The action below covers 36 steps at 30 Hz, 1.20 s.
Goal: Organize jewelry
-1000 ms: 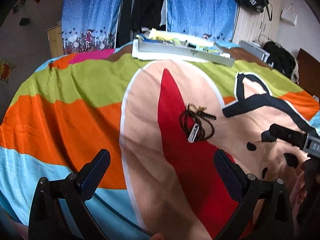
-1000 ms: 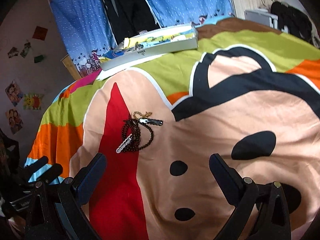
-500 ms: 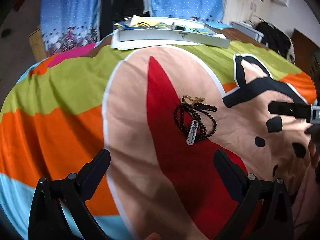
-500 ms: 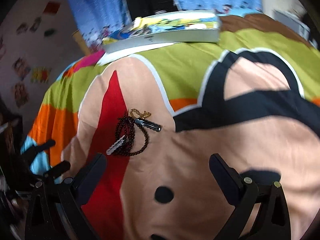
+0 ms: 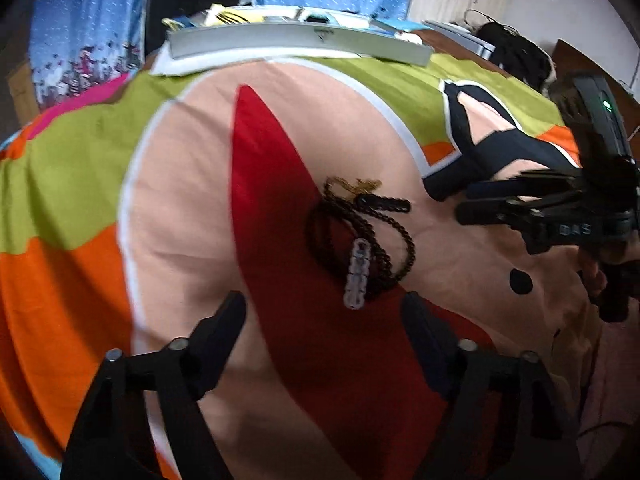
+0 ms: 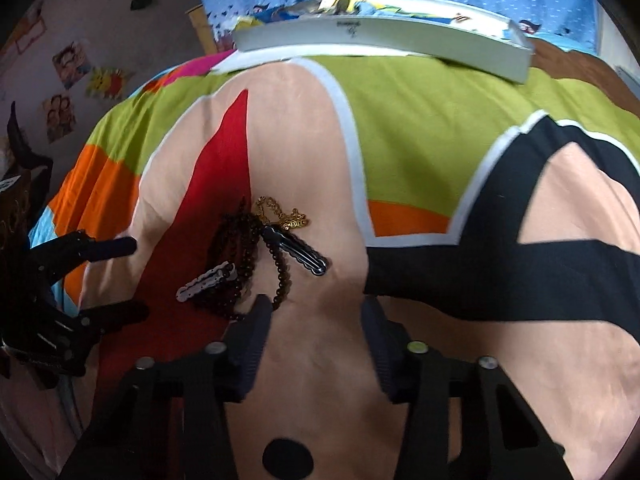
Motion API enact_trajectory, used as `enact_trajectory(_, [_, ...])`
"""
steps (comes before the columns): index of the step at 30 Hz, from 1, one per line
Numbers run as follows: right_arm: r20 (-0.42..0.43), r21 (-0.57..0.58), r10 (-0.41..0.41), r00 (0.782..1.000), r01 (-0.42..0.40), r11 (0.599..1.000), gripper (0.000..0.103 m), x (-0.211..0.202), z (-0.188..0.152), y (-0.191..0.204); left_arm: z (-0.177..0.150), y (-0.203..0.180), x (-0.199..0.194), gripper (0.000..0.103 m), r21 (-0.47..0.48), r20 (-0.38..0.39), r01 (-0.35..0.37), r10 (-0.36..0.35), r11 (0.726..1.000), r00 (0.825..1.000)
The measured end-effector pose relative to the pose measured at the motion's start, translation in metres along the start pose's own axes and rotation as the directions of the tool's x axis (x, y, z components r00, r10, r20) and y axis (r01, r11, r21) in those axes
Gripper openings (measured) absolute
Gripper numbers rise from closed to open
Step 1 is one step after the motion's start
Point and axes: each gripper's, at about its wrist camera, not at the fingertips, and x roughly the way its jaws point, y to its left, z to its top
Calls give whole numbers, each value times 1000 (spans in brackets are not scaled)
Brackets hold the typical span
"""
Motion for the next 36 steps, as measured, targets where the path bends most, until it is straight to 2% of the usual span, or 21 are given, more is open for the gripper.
enact_trajectory(2, [-6,-21,-1,1000,0,1000,34,7,4,2,0,-2,7,60,9,-16,29,-29,1000,999])
enact_trajectory(8, [-24,-86,-53,998,50,995,30,23,8,6,5,-5,27,35,21,-61,47,-46,999,997])
enact_trajectory(10, [-15,-93,-53,998,52,994,30,23,10,8,8,-2,33,33,-6,-75,54,-54,999,996])
enact_trajectory(12, [-4,-102,-46,999,46,994,27,22,14,10,12,0,37,25,-25,-80,54,-56,998,995])
enact_trajectory(16, [-1,-134,-64,998,63,989,26,29,19,15,16,3,43,19,-53,-95,58,-63,997,993])
enact_trajectory(18, [-8,-150,-76,997,74,986,26,35,21,18,15,3,43,14,-45,-105,51,-55,998,993])
enact_trajectory(22, [-20,-185,-107,994,102,978,26,48,23,20,13,0,43,12,-33,-108,36,-39,999,993])
enact_trajectory(24, [-24,-192,-111,994,104,976,26,53,23,20,13,5,42,1,-61,-111,31,-38,998,993])
enact_trajectory(33, [-21,-213,-114,993,107,971,26,62,21,25,13,17,37,1,-164,-102,28,-45,986,994])
enact_trajectory(36, [-47,-196,-98,994,88,977,13,63,19,26,12,19,32,1,-180,-94,26,-43,983,995])
